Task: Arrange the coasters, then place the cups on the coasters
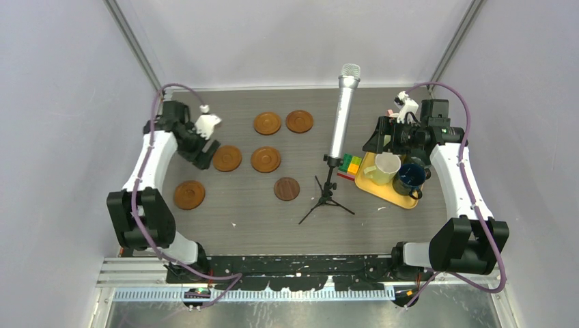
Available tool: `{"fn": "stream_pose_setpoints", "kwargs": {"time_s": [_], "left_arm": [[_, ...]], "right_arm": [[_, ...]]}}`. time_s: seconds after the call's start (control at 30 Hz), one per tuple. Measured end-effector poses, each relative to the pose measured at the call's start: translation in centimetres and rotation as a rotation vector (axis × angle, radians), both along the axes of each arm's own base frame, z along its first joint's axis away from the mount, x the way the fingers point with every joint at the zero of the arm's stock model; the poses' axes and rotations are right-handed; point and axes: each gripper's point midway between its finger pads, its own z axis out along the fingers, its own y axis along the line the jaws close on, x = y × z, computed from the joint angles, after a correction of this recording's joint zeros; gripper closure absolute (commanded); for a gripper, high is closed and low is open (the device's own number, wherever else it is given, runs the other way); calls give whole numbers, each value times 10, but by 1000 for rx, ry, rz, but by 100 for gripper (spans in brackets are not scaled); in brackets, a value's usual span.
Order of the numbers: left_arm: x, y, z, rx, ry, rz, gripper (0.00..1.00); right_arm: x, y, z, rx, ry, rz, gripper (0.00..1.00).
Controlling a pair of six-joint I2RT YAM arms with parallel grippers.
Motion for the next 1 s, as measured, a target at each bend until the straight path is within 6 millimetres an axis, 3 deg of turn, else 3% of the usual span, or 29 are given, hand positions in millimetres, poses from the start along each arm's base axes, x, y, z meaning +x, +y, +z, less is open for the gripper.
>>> {"fn": "stream_pose_setpoints", "kwargs": {"time_s": [0.07,0.17,0.3,0.4,0.67,0.83,1.0], "left_arm": [[6,-41,11,-33,-32,-72,19],[6,-107,12,-74,-42,-184,20],[-2,-188,0,-107,3,-315,23],[2,-234,-17,-105,27,-371,25],[-8,-285,-69,-51,125,-436,32],[-16,-298,-96,-11,168,-459,34],[-19,-300,-105,9,185,-462,42]], "right_arm": [[0,0,0,0,0,0,14],[0,0,0,0,0,0,13],[0,0,0,0,1,0,13],[0,0,0,0,1,0,13],[-1,-5,2,-5,-9,-10,13],[0,-6,2,-7,-11,-10,13],[-1,-6,2,-9,-13,-9,13]]}}
